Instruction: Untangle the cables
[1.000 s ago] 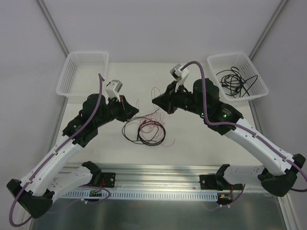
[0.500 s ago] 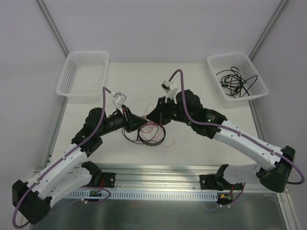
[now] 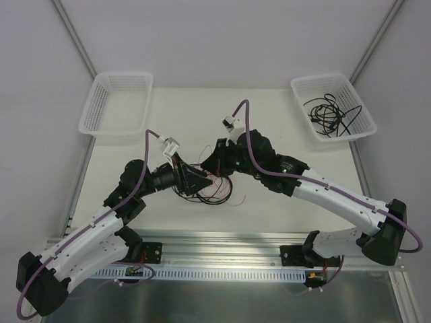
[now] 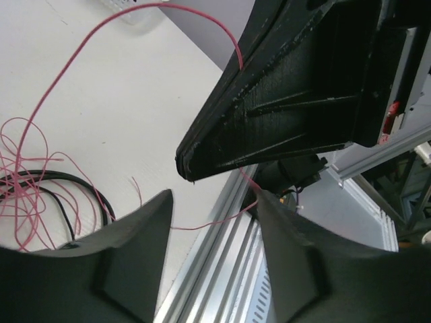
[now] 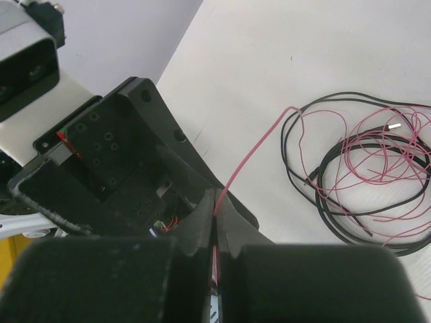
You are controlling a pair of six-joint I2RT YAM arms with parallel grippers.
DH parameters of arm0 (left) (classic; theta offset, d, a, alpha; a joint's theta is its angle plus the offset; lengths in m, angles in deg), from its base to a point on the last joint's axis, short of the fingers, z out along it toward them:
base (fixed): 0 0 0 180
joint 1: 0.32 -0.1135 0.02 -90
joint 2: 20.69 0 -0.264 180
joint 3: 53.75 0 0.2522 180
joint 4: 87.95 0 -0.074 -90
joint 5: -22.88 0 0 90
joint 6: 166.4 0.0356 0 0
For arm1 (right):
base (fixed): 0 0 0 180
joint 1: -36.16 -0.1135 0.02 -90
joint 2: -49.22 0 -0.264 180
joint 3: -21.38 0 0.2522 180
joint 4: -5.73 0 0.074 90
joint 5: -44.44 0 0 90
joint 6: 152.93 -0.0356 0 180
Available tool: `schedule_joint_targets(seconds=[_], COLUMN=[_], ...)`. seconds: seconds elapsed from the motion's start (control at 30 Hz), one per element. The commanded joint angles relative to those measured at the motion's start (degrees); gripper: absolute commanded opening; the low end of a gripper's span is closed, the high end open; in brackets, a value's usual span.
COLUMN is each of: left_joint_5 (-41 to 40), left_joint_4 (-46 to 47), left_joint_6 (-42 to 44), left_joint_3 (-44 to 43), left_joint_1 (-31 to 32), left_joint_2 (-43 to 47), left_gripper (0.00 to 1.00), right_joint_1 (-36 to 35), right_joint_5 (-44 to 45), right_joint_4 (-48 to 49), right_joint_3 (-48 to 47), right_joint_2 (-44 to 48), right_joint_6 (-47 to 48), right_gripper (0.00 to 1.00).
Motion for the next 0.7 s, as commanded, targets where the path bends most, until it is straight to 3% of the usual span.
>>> schedule_joint_targets(seconds=[0.0, 0.13, 0.23, 0.53, 0.63, 0.67], left_joint_5=[1.61, -0.33, -0.25, -2.17, -3.93, -4.63], left_joint_4=[4.72, 4.28, 4.46, 4.9, 5.69, 5.95], left_joint_6=[0.27, 0.45, 0.54, 2.56, 2.91, 2.91], left_joint_3=[2.65, 5.47, 5.74, 0.56, -0.32, -0.58], left_joint_1=[0.51, 0.51, 0.51, 0.86, 1.38, 1.73], left_joint_2=[2.89, 6.41, 7.56, -0.43, -2.28, -2.72], left_gripper=[0.57, 0.76, 0.81, 0.76, 0.71, 0.65], right_joint_1=[-0.38, -0.38, -0.3, -1.61, -1.88, -1.88], right_joint_5=[1.82, 5.86, 5.52, 4.55, 4.81, 4.9], right_joint_4=[2.16, -0.04, 0.13, 2.5, 2.94, 3.03], right_joint_3=[-0.95, -0.77, -0.42, -0.51, -0.42, -0.33], right_joint_2=[0.32, 1.46, 1.64, 0.15, 0.15, 0.15], right_joint_6=[-0.68, 0.9, 0.82, -1.2, -1.73, -2.08], right_gripper=[0.01, 0.01, 0.01, 0.01, 0.01, 0.01])
